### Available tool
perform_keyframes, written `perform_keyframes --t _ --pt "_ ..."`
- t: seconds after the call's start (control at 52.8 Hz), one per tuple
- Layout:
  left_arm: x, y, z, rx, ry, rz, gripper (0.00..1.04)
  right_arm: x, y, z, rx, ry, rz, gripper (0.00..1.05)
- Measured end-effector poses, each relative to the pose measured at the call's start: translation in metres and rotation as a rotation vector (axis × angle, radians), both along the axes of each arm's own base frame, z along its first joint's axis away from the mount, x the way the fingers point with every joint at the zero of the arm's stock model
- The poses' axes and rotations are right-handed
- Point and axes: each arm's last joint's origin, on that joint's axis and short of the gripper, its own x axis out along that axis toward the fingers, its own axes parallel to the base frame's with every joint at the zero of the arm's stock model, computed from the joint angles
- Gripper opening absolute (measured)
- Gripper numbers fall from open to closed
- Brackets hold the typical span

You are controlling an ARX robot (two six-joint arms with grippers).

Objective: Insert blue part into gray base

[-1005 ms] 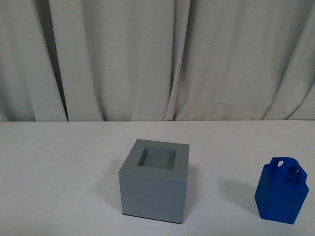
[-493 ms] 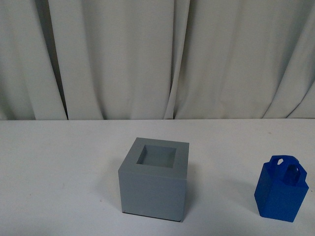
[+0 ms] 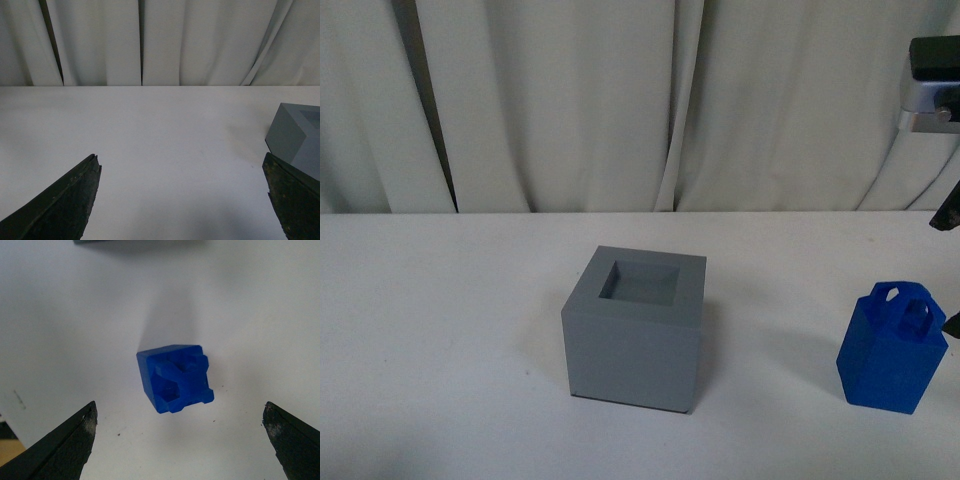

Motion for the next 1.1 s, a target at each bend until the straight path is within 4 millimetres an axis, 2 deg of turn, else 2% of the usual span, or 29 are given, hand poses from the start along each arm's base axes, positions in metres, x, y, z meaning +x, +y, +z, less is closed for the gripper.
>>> perform_keyframes --t 0.36,0.55,1.1 --pt "0.0 0.0 0.0 0.0 0.0 0.0 0.99 0.035 0.012 -0.015 -0.132 0.159 0.099 0.97" --pt "0.0 0.0 0.0 0.0 0.0 0.0 0.99 0.045 0.02 -0.023 -0.151 0.2 0.12 0.97" --pt "0.0 0.0 0.0 0.0 0.0 0.0 0.99 0.065 0.027 -0.049 -0.194 0.217 0.108 0.97"
